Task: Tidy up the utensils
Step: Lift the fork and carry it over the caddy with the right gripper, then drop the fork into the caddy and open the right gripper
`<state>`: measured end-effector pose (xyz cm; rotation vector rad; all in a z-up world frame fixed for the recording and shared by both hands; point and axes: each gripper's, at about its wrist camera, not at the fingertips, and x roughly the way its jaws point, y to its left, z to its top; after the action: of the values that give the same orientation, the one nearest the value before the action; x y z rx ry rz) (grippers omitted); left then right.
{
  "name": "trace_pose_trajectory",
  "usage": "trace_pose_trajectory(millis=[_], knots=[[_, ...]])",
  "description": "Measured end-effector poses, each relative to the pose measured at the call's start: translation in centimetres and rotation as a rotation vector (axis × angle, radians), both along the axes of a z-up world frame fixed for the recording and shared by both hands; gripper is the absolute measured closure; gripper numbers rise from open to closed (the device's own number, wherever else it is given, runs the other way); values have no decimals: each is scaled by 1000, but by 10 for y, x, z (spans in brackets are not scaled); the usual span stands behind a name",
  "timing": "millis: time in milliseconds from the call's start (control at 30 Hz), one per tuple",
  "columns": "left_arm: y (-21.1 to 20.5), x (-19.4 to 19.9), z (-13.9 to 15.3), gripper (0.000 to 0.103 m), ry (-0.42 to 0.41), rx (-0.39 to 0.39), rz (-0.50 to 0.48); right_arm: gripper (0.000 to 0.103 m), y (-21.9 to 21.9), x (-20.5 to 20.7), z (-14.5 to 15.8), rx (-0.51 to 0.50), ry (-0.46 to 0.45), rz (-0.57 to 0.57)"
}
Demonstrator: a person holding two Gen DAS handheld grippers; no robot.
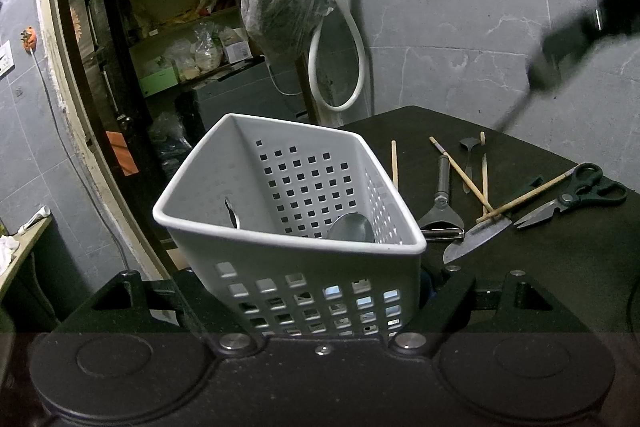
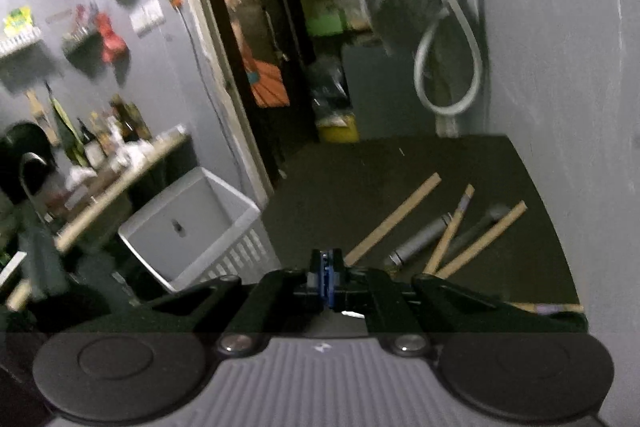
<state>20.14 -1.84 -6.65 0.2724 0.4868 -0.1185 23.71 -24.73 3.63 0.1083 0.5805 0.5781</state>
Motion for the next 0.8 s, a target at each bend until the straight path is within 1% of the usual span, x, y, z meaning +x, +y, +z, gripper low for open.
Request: trace_pose_trajectory(millis=[200,367,433,600,800], knots=[[0,0,-1,20,0,0,0,101,7,-5,40,144,-74,119],[0,0,0,20,0,0,0,100,25,1,58,194,-124,214],[0,0,-1,20,0,0,-1,100,33,5,61,196,-140,242],[0,0,-1,20,0,0,0,100,53,11,61,186,-98,298],[1,0,-1,20,-2,-1,0,100,74,25,42,165,-25,306]])
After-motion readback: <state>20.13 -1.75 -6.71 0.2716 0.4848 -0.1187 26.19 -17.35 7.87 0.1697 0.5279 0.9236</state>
